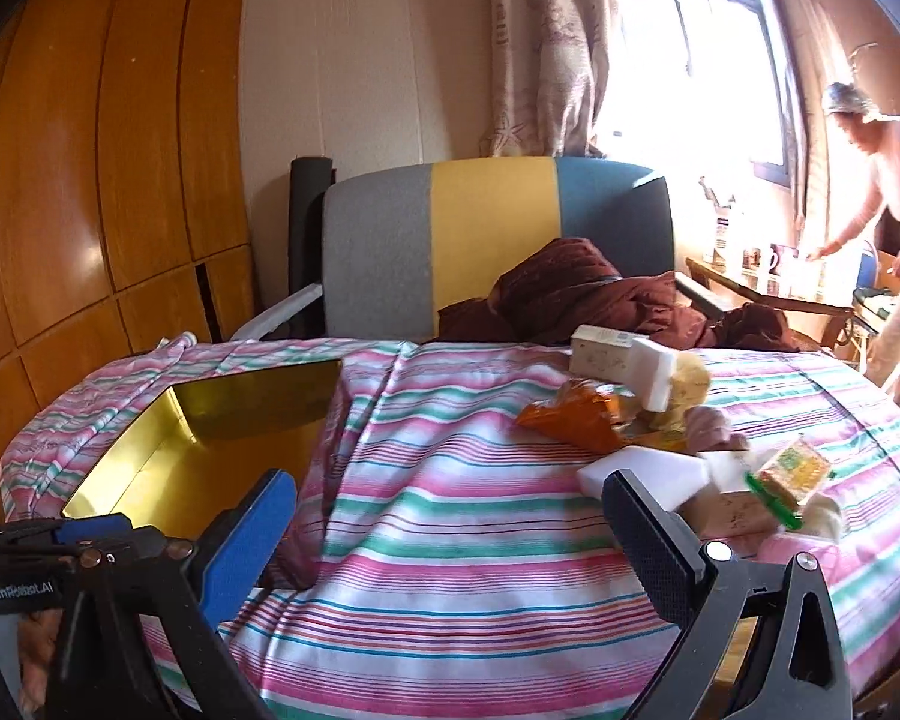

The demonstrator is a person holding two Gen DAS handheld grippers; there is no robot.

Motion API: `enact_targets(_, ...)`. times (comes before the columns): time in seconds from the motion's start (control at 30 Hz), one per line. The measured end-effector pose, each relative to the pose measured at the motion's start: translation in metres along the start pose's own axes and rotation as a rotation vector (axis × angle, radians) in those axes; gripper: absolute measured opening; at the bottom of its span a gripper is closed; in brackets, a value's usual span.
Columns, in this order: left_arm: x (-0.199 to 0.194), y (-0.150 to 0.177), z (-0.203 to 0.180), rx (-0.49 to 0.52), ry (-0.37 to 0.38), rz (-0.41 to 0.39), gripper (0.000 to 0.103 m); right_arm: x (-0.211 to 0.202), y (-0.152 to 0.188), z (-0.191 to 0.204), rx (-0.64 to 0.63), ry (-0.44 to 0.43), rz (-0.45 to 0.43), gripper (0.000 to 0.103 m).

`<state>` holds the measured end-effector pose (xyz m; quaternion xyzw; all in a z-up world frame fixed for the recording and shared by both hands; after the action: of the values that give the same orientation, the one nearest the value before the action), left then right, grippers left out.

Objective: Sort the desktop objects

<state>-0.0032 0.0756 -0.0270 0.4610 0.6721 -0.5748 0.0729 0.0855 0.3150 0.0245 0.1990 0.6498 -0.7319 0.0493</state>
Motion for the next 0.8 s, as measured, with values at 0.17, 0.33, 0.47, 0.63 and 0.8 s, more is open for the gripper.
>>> enact_targets(0.17,0.012,0.005,-0.056,0.145,0.126,0.042,0.08,-0.034,-0.019,-0.071,0.06,0.145,-0.061,0.103)
enact_targets(0.33,0.023,0.017,-0.134,0.363,0.296,0.091,0.081,-0.061,-0.032,-0.132,0.163,0.277,-0.119,0.103)
enact_targets(0.47,0.038,0.039,-0.192,0.519,0.416,0.153,0.081,-0.073,-0.031,-0.16,0.199,0.33,-0.13,0.103)
enact_targets(0.63,0.057,0.051,-0.233,0.552,0.532,0.249,0.081,-0.089,-0.03,-0.179,0.175,0.341,-0.143,0.103)
enact_targets(0.8,0.075,0.06,-0.265,0.579,0.575,0.314,0.082,-0.096,-0.021,-0.194,0.188,0.35,-0.137,0.103)
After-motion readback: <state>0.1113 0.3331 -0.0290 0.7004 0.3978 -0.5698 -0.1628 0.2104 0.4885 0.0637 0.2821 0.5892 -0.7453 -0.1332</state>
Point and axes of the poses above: each gripper's, at about its wrist camera, not at the fingertips, and x roughly the way its jaws point, z to its left, y to its underside, the point moved 4 cm from there along x, roughly the way its jaws point, and after that the axes turned 3 degrees about -z, right-handed, at the moved point
